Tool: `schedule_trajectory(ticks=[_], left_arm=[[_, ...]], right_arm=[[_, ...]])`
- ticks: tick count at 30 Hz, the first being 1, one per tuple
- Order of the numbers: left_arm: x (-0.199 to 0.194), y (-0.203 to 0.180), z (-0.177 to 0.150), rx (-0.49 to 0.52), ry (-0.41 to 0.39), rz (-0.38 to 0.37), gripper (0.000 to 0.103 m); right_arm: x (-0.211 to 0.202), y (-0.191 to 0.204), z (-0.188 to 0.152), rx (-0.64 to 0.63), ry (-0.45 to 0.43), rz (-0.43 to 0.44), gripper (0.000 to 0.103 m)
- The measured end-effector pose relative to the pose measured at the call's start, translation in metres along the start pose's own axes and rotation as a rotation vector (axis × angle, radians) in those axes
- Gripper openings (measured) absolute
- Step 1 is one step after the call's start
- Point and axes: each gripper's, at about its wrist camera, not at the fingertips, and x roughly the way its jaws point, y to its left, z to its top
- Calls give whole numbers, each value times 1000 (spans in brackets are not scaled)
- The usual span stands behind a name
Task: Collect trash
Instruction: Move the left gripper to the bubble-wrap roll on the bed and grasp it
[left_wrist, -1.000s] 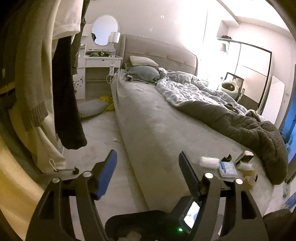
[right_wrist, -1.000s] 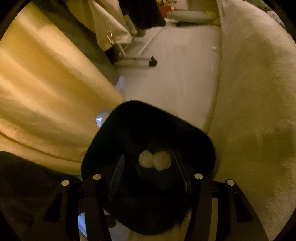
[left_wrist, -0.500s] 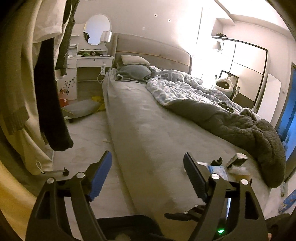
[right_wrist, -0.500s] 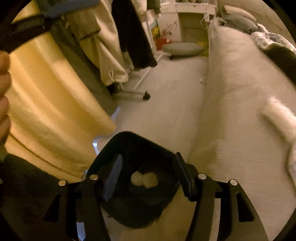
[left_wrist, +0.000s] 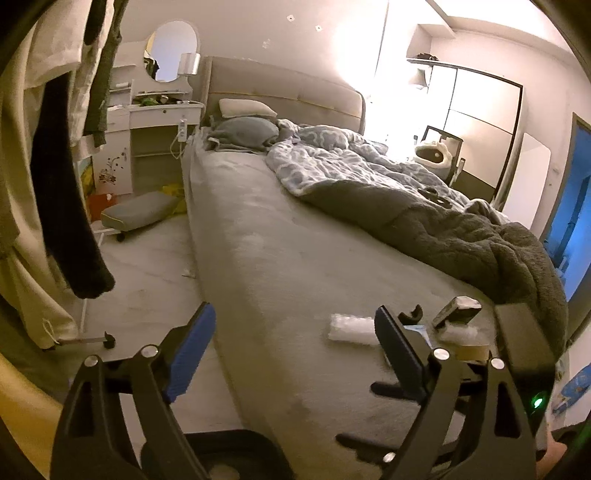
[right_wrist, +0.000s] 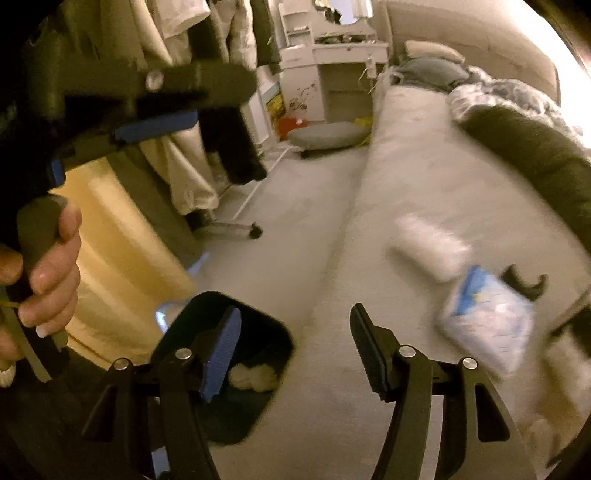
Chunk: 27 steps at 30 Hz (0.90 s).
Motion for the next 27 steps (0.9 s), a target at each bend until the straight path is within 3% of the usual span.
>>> schedule_trajectory(ticks=[3, 7, 15, 27], left_arm=[[9, -6, 0, 7, 17, -12, 93], [22, -14, -2, 2, 40, -30, 95], [48, -30, -7, 34, 85, -37, 96], [101, -46, -17, 94, 190, -70, 96]], right_arm=[[-16, -14, 3, -5, -46, -64, 69], [-33, -36, 5, 12, -94, -134, 70], [-58, -76, 5, 86, -148, -225, 77], [-77, -134, -4, 241, -166, -342, 87]])
